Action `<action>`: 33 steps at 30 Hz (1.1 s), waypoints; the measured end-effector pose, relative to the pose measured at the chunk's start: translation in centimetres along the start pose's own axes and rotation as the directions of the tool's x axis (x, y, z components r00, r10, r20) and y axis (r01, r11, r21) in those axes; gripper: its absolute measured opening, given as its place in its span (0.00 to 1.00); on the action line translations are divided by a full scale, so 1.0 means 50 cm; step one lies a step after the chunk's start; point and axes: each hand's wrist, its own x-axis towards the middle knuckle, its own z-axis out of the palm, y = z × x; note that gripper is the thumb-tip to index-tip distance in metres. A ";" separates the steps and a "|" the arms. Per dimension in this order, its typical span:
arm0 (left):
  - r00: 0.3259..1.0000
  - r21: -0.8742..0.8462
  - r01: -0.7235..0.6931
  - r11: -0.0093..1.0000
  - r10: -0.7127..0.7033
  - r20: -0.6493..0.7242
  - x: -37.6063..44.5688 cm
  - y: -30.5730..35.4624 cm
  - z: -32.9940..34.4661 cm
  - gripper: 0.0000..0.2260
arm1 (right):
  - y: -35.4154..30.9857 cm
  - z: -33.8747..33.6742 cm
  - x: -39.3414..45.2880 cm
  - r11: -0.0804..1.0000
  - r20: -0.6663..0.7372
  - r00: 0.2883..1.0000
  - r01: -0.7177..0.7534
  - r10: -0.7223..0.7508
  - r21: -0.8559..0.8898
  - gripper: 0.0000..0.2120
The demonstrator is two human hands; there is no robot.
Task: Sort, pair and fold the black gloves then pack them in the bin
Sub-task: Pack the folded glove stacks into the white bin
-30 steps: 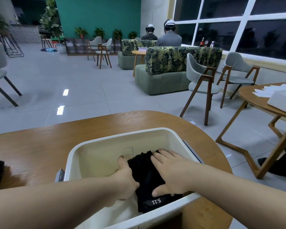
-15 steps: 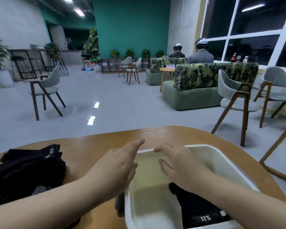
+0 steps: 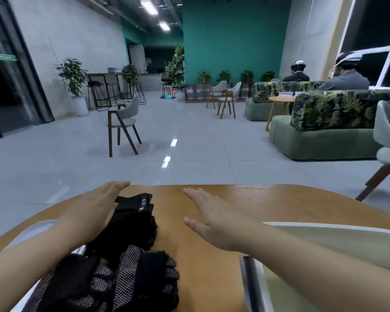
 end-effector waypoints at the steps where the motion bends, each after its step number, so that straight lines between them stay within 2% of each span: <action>1: 0.998 -0.052 0.059 0.997 -0.059 0.009 0.000 -0.028 0.012 0.25 | -0.010 0.002 0.018 1.000 0.009 1.000 0.006 -0.006 0.017 0.29; 3: 0.974 -0.191 0.224 0.956 -0.224 0.024 -0.001 -0.078 0.042 0.23 | -0.030 0.010 0.055 0.999 0.025 1.000 0.003 -0.005 0.050 0.30; 4: 0.938 -0.317 0.339 0.886 -0.342 0.048 -0.001 -0.088 0.050 0.23 | -0.038 0.016 0.075 0.998 0.030 1.000 0.003 -0.005 0.062 0.30; 7: 0.717 -0.617 0.624 0.479 -0.665 0.209 0.005 -0.102 0.079 0.23 | -0.065 0.044 0.140 0.997 0.043 0.999 0.004 -0.007 0.081 0.31; 9: 0.546 -0.671 0.712 0.204 -0.762 0.348 0.011 -0.096 0.093 0.25 | -0.082 0.066 0.187 0.997 0.043 0.999 -0.007 0.004 0.073 0.31; 10: 0.482 -0.650 0.749 0.128 -0.779 0.402 0.011 -0.091 0.097 0.26 | -0.093 0.075 0.210 0.998 0.035 0.999 -0.014 0.012 0.067 0.30; 11: 0.450 -0.618 0.780 0.098 -0.775 0.444 0.011 -0.084 0.099 0.27 | -0.104 0.083 0.231 0.998 0.023 1.000 -0.019 0.017 0.062 0.30; 15: 0.512 -0.507 0.828 0.240 -0.692 0.509 -0.007 -0.083 0.123 0.30 | -0.148 0.114 0.298 0.999 -0.053 0.998 0.017 -0.015 0.045 0.26; 19: 0.520 -0.458 0.842 0.284 -0.651 0.553 -0.019 -0.102 0.130 0.30 | -0.160 0.180 0.339 0.991 -0.047 0.999 0.008 -0.002 0.133 0.24; 23: 0.508 -0.489 0.847 0.208 -0.588 0.630 -0.034 -0.121 0.143 0.35 | -0.133 0.268 0.332 0.996 0.082 0.996 -0.035 0.028 0.085 0.27; 27: 0.456 -0.514 0.857 0.030 -0.508 0.731 -0.037 -0.128 0.144 0.39 | -0.104 0.292 0.326 0.989 0.087 0.995 -0.066 0.055 0.132 0.29; 30: 0.412 -0.469 0.883 -0.016 -0.455 0.789 -0.032 -0.121 0.142 0.44 | -0.082 0.291 0.323 0.980 0.103 0.992 -0.093 0.076 0.175 0.29; 33: 0.400 -0.465 0.884 -0.052 -0.430 0.810 -0.025 -0.115 0.139 0.46 | -0.067 0.289 0.316 0.976 0.118 0.990 -0.101 0.078 0.195 0.29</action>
